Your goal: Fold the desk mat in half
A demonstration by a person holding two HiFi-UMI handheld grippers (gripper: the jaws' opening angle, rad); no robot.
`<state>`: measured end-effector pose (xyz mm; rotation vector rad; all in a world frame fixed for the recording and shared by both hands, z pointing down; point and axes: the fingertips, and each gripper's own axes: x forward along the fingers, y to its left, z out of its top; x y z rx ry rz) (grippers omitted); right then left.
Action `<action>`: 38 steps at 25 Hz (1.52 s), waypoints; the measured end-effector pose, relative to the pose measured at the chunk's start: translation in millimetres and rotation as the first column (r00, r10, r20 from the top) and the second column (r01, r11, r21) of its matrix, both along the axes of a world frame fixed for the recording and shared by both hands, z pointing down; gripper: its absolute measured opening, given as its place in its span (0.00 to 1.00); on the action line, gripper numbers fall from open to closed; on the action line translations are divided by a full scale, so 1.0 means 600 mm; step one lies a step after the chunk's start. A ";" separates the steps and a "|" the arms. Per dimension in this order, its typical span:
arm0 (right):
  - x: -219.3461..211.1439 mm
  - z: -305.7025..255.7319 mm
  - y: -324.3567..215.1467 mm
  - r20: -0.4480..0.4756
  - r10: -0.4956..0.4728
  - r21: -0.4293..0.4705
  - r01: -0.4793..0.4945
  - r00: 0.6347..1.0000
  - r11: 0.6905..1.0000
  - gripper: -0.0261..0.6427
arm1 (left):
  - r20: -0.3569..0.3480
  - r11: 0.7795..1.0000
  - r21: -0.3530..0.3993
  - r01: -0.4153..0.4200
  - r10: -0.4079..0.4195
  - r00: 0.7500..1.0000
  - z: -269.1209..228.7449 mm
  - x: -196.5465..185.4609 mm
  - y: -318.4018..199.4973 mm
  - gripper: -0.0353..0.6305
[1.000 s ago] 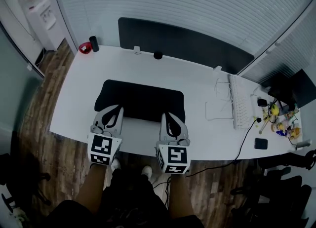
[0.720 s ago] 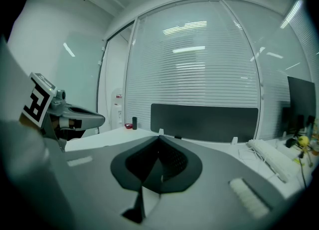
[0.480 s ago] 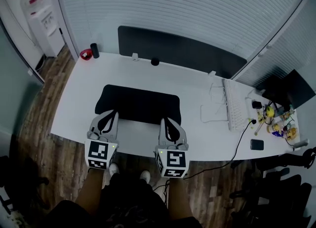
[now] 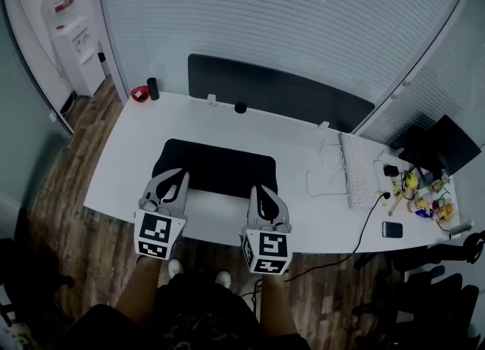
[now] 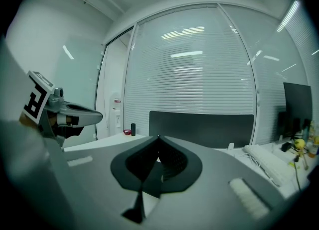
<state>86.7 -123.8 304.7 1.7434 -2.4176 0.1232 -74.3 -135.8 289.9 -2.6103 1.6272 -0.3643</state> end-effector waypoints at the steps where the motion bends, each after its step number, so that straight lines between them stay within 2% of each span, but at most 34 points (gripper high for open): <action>1: 0.001 -0.003 0.004 -0.003 0.001 0.005 -0.001 1.000 1.000 0.05 | -0.004 1.000 0.004 0.000 0.000 1.000 -0.004 -0.001 0.002 0.05; 13: 0.009 -0.027 0.028 -0.010 -0.016 0.046 0.016 1.000 0.999 0.05 | 0.000 0.998 0.049 0.034 -0.034 0.999 -0.033 -0.010 0.020 0.05; 18: 0.011 -0.025 0.038 -0.001 -0.036 0.052 0.036 0.999 0.998 0.05 | -0.037 0.997 0.038 0.061 -0.060 0.998 -0.032 -0.018 0.027 0.05; 21: 0.014 -0.029 0.036 0.009 -0.037 0.058 0.036 0.999 0.998 0.05 | -0.031 0.997 0.040 0.071 -0.070 0.997 -0.030 -0.018 0.030 0.05; 30: 0.011 -0.031 0.041 -0.040 -0.065 0.082 0.068 0.997 0.994 0.05 | -0.027 0.996 0.056 0.068 -0.066 0.997 -0.031 -0.005 0.039 0.05; 38: 0.017 -0.026 0.033 -0.028 -0.072 0.070 0.073 0.997 0.995 0.05 | -0.021 0.996 0.054 0.069 -0.067 0.997 -0.027 0.002 0.035 0.05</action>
